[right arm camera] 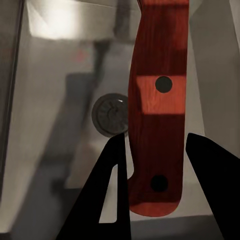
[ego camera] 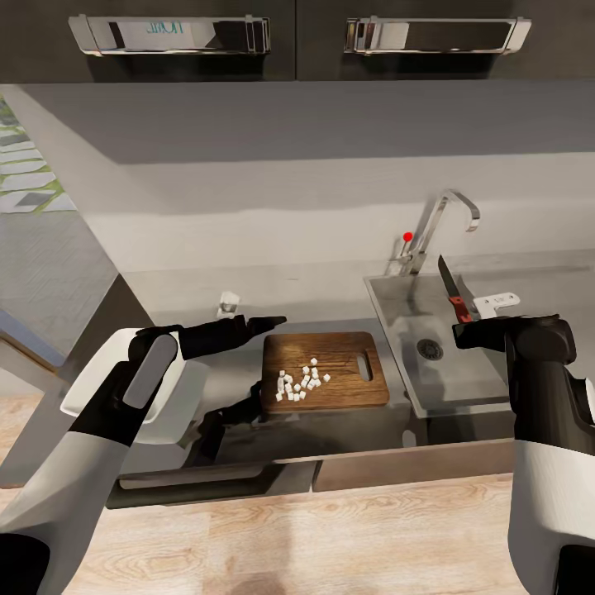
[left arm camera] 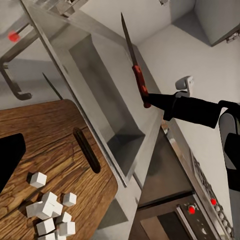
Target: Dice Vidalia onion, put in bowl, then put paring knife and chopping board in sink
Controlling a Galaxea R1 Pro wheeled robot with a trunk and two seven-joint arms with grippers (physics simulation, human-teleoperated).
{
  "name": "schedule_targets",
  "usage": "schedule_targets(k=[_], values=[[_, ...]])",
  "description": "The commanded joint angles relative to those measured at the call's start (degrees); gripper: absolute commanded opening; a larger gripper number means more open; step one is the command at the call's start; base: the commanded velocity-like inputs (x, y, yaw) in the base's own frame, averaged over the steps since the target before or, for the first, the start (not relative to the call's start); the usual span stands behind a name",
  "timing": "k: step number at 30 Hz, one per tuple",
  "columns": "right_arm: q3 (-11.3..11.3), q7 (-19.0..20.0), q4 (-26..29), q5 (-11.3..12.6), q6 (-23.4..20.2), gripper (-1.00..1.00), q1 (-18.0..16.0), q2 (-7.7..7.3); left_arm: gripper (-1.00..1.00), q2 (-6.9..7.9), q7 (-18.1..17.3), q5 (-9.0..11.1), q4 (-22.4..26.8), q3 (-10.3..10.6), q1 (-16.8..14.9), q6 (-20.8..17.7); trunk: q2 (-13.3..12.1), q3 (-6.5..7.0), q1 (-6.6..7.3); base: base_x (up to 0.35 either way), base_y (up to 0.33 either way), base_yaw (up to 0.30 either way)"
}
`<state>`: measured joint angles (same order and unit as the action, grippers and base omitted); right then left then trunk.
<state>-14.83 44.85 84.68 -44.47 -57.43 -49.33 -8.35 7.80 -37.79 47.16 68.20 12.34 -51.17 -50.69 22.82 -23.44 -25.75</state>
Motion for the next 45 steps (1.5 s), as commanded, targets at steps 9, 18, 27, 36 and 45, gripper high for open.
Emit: schedule_targets(k=[9,18,27,36,45], values=[[0.0,0.6,0.0,-0.5,-0.2,-1.0,-0.1,0.0,1.0,0.03,0.0,0.2,0.0,0.1,-0.1,-0.3,0.1,-0.09,-0.03,0.082,-0.129,0.0],[0.0,0.5,0.0,-0.5,-0.2,-1.0,-0.1,0.0,1.0,0.02,0.0,0.2,0.0,0.1,-0.1,-0.3,0.1,-0.09,-0.03,0.009,-0.039,0.0],[0.2,0.6,0.0,-0.5,-0.2,-1.0,-0.1,0.1,1.0,-0.05,0.0,0.2,-0.1,0.1,-0.1,-0.3,0.1,-0.09,-0.03,0.0,0.0,0.0],[0.4,0.6,0.0,-0.5,-0.2,-1.0,-0.1,0.25,1.0,-0.06,0.0,0.2,-0.1,0.1,-0.1,-0.3,0.1,-0.09,-0.03,0.0,0.0,0.0],[0.5,0.5,-0.2,-0.5,-0.1,-1.0,-0.1,0.33,1.0,-0.06,0.0,0.2,-0.1,0.1,-0.1,-0.3,0.1,-0.09,-0.03,0.0,0.0,0.0]])
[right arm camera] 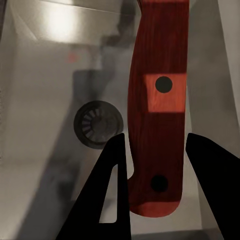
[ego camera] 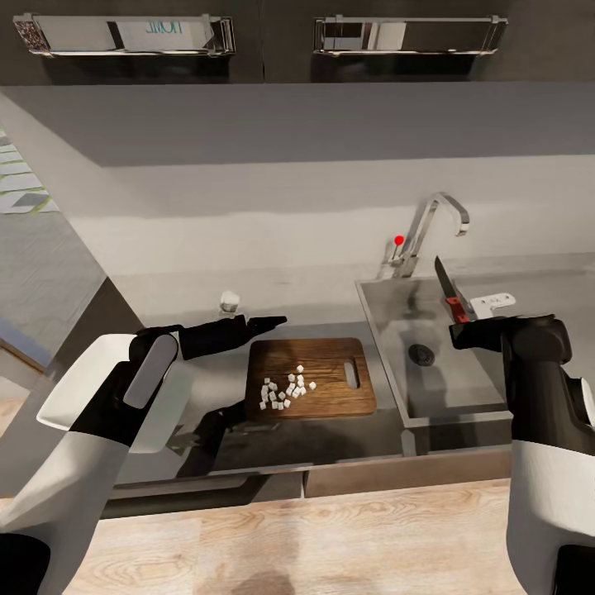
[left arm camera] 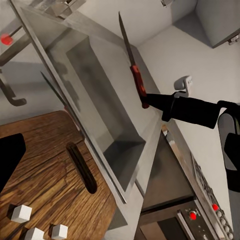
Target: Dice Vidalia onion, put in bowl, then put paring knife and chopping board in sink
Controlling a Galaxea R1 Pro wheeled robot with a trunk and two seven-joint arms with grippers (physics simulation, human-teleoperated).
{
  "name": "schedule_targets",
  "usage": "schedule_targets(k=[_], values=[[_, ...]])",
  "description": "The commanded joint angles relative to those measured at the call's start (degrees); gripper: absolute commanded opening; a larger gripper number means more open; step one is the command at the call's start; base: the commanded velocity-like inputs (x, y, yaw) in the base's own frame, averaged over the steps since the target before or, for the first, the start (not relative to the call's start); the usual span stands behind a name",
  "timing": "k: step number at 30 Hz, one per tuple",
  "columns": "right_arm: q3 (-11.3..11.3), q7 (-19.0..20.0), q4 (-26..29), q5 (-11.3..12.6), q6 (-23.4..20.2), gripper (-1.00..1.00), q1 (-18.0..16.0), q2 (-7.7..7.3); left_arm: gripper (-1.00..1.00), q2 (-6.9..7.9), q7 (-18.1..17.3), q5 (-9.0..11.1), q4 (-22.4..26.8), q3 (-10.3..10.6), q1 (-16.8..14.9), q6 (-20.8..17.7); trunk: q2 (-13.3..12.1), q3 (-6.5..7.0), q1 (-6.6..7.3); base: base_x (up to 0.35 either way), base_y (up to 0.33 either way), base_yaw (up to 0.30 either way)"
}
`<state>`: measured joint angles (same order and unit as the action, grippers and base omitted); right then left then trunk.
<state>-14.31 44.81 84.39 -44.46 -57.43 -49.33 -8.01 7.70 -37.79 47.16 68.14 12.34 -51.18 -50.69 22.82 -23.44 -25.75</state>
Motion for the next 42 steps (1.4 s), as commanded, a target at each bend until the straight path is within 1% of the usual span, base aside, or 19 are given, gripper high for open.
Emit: schedule_targets(k=[1,9,12,17,34,42], values=[[0.0,0.6,0.0,-0.5,-0.1,-1.0,-0.1,0.02,1.0,0.04,0.0,0.2,0.0,0.1,-0.1,-0.3,0.1,-0.09,-0.03,0.0,0.0,0.0],[0.0,0.5,-1.7,-0.5,-0.1,-1.0,-0.1,0.1,1.0,0.05,0.0,0.2,0.0,0.1,-0.1,-0.3,0.1,-0.09,-0.03,0.0,0.0,0.0],[0.0,0.5,-3.9,-0.5,0.0,-1.0,-0.1,0.12,1.0,0.04,0.0,0.2,0.0,0.1,-0.1,-0.3,0.1,-0.09,-0.03,0.0,0.0,0.0],[0.1,0.4,-5.4,-0.5,0.0,-1.0,-0.1,0.18,1.0,0.04,0.0,0.2,0.0,0.1,-0.1,-0.3,0.1,-0.09,-0.03,0.0,0.0,0.0],[-0.1,0.5,-5.7,-0.5,0.0,-1.0,-0.1,0.18,1.0,0.04,0.0,0.2,0.0,0.1,-0.1,-0.3,0.1,-0.11,-0.03,0.0,0.0,0.0],[-0.1,0.5,-5.7,-0.5,0.0,-1.0,-0.1,0.19,1.0,0.04,0.0,0.2,0.0,0.1,-0.1,-0.3,0.1,-0.53,-0.03,0.0,0.0,0.0]])
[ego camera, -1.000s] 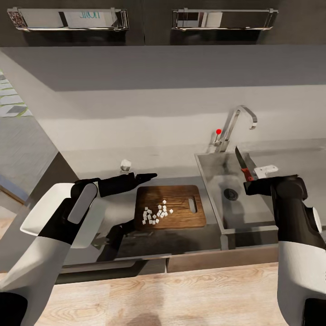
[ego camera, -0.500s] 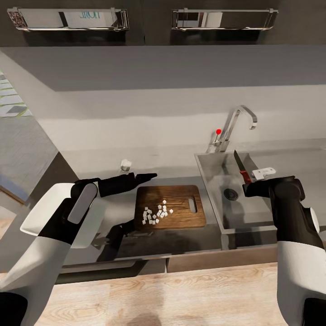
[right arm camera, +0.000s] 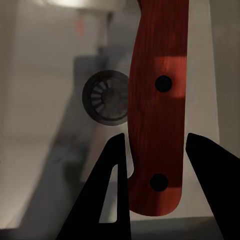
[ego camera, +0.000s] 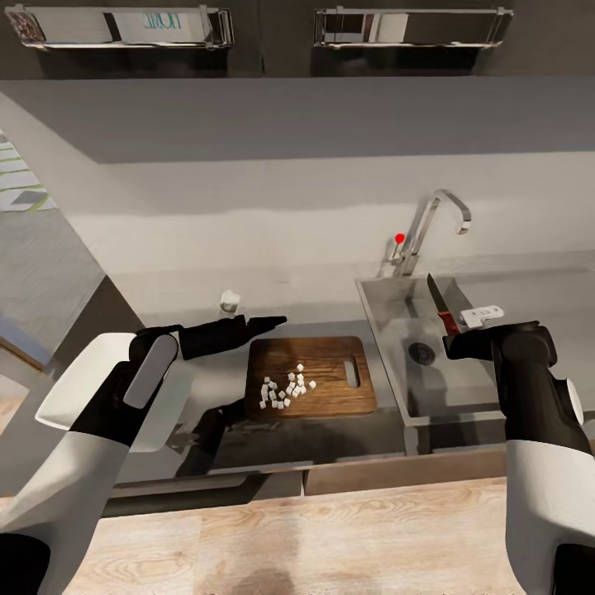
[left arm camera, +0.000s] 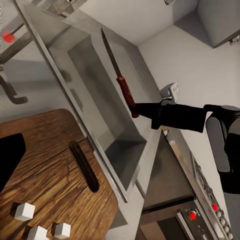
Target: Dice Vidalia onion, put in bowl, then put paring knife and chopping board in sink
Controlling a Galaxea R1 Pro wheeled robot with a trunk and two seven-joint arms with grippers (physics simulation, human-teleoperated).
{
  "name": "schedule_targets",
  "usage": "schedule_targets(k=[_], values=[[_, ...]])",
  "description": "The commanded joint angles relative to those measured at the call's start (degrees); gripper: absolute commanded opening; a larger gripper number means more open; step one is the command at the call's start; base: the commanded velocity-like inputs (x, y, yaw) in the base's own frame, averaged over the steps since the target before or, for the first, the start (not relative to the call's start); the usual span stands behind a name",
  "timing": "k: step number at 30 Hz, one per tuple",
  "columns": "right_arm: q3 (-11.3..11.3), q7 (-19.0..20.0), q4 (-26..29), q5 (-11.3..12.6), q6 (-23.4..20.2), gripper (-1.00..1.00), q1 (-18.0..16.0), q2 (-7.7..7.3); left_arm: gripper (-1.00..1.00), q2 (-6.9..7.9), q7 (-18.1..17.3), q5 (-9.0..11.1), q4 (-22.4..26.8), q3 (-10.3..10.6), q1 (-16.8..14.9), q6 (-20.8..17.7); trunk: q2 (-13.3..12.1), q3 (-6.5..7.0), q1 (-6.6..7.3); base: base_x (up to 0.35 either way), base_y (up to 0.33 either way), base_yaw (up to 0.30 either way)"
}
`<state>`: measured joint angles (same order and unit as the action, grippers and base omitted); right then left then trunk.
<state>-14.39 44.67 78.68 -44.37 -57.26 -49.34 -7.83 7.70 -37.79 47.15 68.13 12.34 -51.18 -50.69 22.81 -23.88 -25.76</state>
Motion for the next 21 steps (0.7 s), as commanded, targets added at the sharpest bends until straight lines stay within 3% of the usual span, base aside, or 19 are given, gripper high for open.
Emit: schedule_targets(k=[1,21], values=[[0.0,0.6,0.1,-0.6,-0.1,-1.0,-0.1,0.0,1.0,0.04,0.0,0.2,0.0,0.1,-0.1,-0.3,0.1,-0.18,-0.03,0.0,0.0,0.0],[0.0,0.6,0.1,-0.5,-0.1,-1.0,-0.1,0.0,1.0,0.06,0.0,0.2,0.0,0.1,0.0,-0.3,0.1,-2.0,-0.03,0.0,0.0,0.0]])
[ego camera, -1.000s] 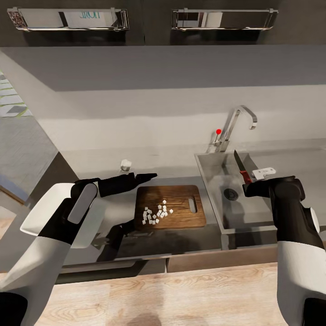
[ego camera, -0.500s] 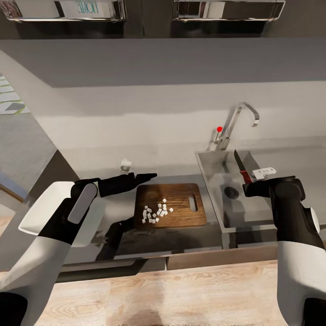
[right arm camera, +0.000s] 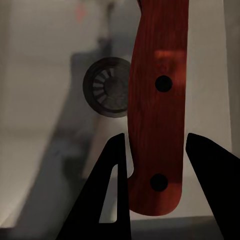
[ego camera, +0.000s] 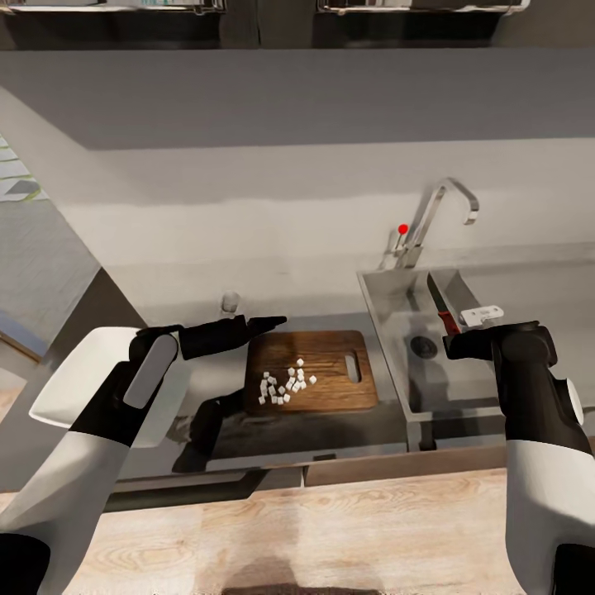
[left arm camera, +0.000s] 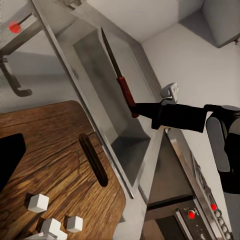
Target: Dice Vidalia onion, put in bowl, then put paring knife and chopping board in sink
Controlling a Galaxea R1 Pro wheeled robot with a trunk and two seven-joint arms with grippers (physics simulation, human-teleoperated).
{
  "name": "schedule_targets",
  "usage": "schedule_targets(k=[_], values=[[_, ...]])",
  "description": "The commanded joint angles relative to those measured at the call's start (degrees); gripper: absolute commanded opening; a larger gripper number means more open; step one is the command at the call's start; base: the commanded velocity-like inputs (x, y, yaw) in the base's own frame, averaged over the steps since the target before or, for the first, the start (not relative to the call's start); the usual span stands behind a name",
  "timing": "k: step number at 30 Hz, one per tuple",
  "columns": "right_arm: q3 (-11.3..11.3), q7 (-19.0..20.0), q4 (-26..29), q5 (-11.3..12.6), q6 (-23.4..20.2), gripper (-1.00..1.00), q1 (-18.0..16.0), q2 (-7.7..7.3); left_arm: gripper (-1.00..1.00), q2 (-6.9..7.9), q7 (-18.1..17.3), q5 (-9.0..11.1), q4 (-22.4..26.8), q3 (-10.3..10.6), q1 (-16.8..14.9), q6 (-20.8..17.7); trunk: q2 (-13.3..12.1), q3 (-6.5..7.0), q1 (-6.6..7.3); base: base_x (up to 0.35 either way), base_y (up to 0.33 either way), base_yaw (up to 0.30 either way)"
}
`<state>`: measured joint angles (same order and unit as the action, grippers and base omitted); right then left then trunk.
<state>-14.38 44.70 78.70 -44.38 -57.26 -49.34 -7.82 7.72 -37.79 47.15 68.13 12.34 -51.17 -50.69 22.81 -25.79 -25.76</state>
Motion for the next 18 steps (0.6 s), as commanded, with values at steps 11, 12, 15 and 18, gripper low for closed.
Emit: schedule_targets(k=[11,12,15,18], values=[[0.0,0.6,0.0,-0.5,-0.1,-1.0,-0.1,-0.01,1.0,0.02,0.0,0.2,2.8,0.1,-0.1,-0.3,0.1,-1.1,-0.03,0.0,0.0,0.0],[0.0,0.6,0.0,-0.5,-0.1,-1.0,-0.1,0.0,1.0,0.02,0.0,0.2,3.7,0.1,-0.1,-0.3,0.1,-1.19,-0.03,0.0,0.0,0.0],[0.0,0.6,0.0,-0.5,-0.1,-1.0,-0.1,0.0,1.0,-0.04,0.0,0.2,6.3,0.4,-0.1,-0.3,0.1,-1.47,-0.03,0.0,0.0,0.0],[0.0,0.6,0.0,-0.5,-0.1,-1.0,-0.1,0.0,1.0,-0.42,0.1,0.2,9.8,1.0,-0.1,-0.5,0.1,-1.74,-0.03,0.0,0.0,0.0]])
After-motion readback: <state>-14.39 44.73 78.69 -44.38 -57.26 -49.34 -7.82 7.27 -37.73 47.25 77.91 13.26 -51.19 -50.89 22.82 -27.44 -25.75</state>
